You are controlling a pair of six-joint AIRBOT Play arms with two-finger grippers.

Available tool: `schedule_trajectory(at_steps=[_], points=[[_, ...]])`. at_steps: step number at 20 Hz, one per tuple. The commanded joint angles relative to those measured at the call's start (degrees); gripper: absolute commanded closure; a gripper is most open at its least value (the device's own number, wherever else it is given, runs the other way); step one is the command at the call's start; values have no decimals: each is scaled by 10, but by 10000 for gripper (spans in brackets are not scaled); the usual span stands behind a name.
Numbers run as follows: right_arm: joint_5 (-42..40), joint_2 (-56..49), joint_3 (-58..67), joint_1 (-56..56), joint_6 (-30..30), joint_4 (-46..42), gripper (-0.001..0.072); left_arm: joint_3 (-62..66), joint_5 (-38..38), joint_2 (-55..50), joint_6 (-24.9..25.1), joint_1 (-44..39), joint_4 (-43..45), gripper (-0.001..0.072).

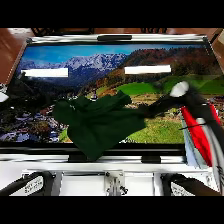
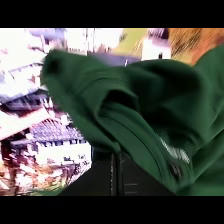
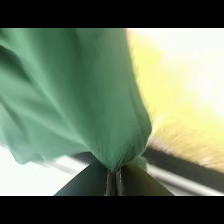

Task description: Fold the shirts.

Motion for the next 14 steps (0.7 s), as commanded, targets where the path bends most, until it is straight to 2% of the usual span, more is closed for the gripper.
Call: schedule_trajectory(at_steps=[1,5,9,12,14], points=[[13,86,89,-85,-47,13,650,51,-40,64,6,23,-6,671],[-17,156,250,-100,-74,29,650,200,-14,150,6,24,-94,670],[-133,203,424,-100,-74,25,650,439,93,191,5,24,-89,670],[-250,237,494,-100,-68,6,650,564,129,206,-5,24,-21,671],[-261,259,496,-100,-35,-24,650,595,123,222,-56,24,69,671]])
